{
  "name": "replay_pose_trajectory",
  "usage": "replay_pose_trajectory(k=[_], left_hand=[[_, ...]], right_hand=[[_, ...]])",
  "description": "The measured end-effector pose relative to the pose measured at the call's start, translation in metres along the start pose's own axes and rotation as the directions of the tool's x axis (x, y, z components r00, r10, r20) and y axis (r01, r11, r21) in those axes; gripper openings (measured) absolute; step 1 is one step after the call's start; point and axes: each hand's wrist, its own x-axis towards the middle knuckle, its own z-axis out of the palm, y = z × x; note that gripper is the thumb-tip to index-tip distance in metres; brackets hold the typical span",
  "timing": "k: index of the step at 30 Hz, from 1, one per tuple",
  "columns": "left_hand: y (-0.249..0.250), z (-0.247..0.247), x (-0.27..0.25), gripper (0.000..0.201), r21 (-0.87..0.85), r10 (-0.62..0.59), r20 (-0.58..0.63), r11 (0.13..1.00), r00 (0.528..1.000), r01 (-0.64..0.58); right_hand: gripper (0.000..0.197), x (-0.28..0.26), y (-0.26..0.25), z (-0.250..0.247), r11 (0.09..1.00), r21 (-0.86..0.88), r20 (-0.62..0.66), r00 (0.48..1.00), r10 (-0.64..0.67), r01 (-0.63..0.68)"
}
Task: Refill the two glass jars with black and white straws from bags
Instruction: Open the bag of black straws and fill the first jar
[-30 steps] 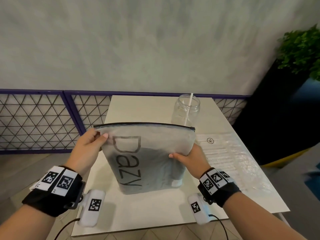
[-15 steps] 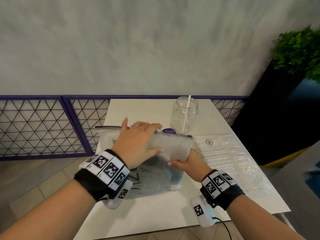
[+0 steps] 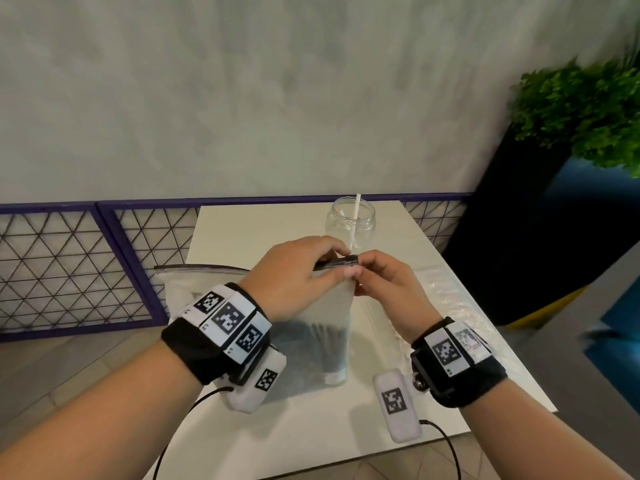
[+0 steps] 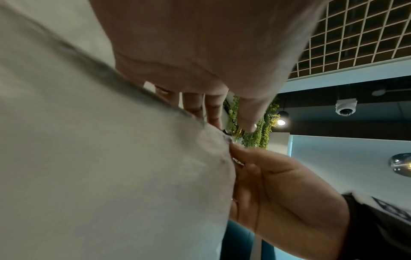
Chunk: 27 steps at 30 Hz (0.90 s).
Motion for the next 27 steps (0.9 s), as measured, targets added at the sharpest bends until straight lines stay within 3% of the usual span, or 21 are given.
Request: replay_pose_trajectory(k=[4, 8, 12, 17, 19, 22, 24, 25, 27], left_hand=[[0.007, 0.007, 0.009, 0.011, 0.009, 0.021, -0.103, 1.0, 0.994, -0.02], [0.003, 0.008, 0.008, 0.011, 0.163, 0.007, -0.049, 0.987, 0.999, 0.001], [-0.007, -0.003, -0.002, 0.014, 0.296, -0.011, -0.031, 0.955, 0.999, 0.019], [-0.042, -0.045, -0.036, 0.014, 0.381, -0.144, -0.094, 0.909, 0.985, 0.169], [-0.057, -0.061, -0.054, 0.014, 0.366, -0.213, -0.109, 0.9, 0.971, 0.238], [-0.066, -0.069, -0.07, 0.01, 0.328, -0.232, -0.126, 0.908, 0.965, 0.261], [-0.065, -0.069, -0.072, 0.009, 0.323, -0.234, -0.15, 0.907, 0.961, 0.271], [-0.064, -0.068, -0.072, 0.009, 0.319, -0.232, -0.165, 0.907, 0.959, 0.274], [-0.06, -0.065, -0.071, 0.009, 0.322, -0.215, -0.186, 0.908, 0.959, 0.266]], right_hand=[[0.008, 0.001, -0.004, 0.003, 0.987, 0.146, 0.034, 0.997, 0.063, -0.068], [0.02, 0.002, -0.006, 0.006, 0.985, 0.161, 0.0, 0.998, 0.061, -0.06], [0.015, 0.005, -0.003, 0.011, 0.978, 0.197, -0.072, 0.994, 0.08, -0.065], [0.027, 0.005, 0.004, -0.008, 0.946, 0.32, -0.279, 0.948, 0.152, -0.057], [0.03, 0.001, 0.003, -0.018, 0.949, 0.311, -0.307, 0.939, 0.157, -0.057], [0.023, -0.001, 0.001, -0.021, 0.996, 0.086, -0.308, 0.95, 0.043, -0.017], [0.01, 0.0, -0.008, -0.015, 0.971, -0.214, -0.294, 0.941, -0.168, 0.107], [0.019, 0.0, -0.013, -0.01, 0.897, -0.398, -0.25, 0.919, -0.306, 0.19], [0.035, 0.002, -0.025, 0.009, 0.616, -0.693, -0.001, 0.854, -0.52, 0.375]])
